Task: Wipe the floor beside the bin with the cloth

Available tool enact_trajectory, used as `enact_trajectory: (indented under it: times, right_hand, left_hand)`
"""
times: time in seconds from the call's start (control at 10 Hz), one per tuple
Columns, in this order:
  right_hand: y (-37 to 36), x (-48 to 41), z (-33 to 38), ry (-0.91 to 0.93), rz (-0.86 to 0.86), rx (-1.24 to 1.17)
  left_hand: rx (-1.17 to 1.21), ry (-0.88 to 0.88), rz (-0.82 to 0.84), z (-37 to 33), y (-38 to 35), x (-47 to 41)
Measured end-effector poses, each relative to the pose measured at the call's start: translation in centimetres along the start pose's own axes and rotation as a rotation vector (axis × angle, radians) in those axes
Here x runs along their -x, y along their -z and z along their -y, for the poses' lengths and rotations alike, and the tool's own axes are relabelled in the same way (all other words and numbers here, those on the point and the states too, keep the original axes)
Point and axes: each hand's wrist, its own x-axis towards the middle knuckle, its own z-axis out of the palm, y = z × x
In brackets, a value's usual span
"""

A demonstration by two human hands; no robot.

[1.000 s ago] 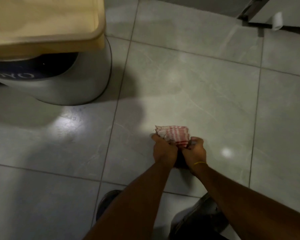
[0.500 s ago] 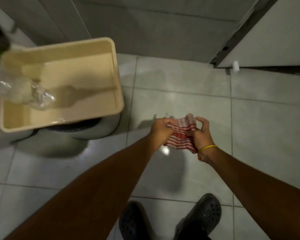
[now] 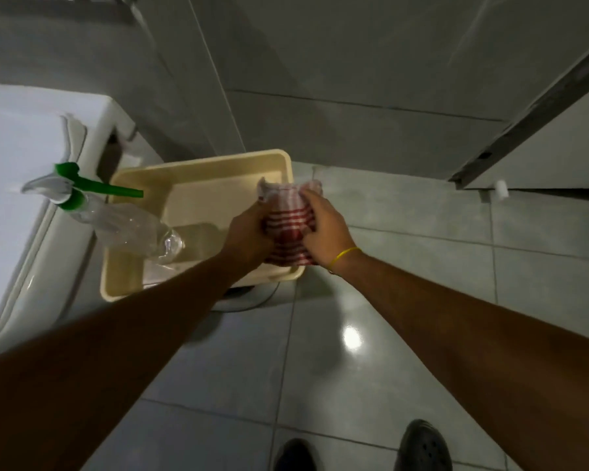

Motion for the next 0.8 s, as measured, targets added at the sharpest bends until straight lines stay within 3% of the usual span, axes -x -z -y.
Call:
enact_trajectory:
  times: [0.2, 0.3, 0.4, 0.5, 0.6, 0.7, 0.8]
  right_hand:
    - [-6.3, -3.1, -0.3, 0.200, 0.205, 0.503]
    - [-8.5, -4.1, -0.5, 0.275, 0.228, 0.897]
    - [-8.6, -4.4, -0.3, 0.302, 0.158, 1.074]
    - [-6.2, -4.1, -0.5, 0.225, 0.125, 1.100]
    - [-3.5, -3.3, -0.4, 0.186, 0.166, 0.935]
    - [1.7, -0.5, 0.1, 0.191, 0.145, 0.777]
    - [5.5, 1.7, 1.1, 0.206, 0.083, 0.768]
  left_hand:
    - [-0.066, 0.073, -0.094, 8.0, -0.6, -1.4]
    - [-0.343, 0.038, -0.006, 9.9, -1.3, -1.9]
    - [-0.598, 0.144, 0.053, 10.2, -1.6, -2.2]
    - [-0.704, 0.291, 0.033, 9.3, -1.5, -0.9]
    - [-0.739, 0.321, 0.024, 7.4, -0.3, -0.3]
    - [-0.741, 0.267, -0.047, 1.5, 1.1, 0.4]
    - [-0.745, 0.152, -0.050, -3.5, 1.8, 0.8]
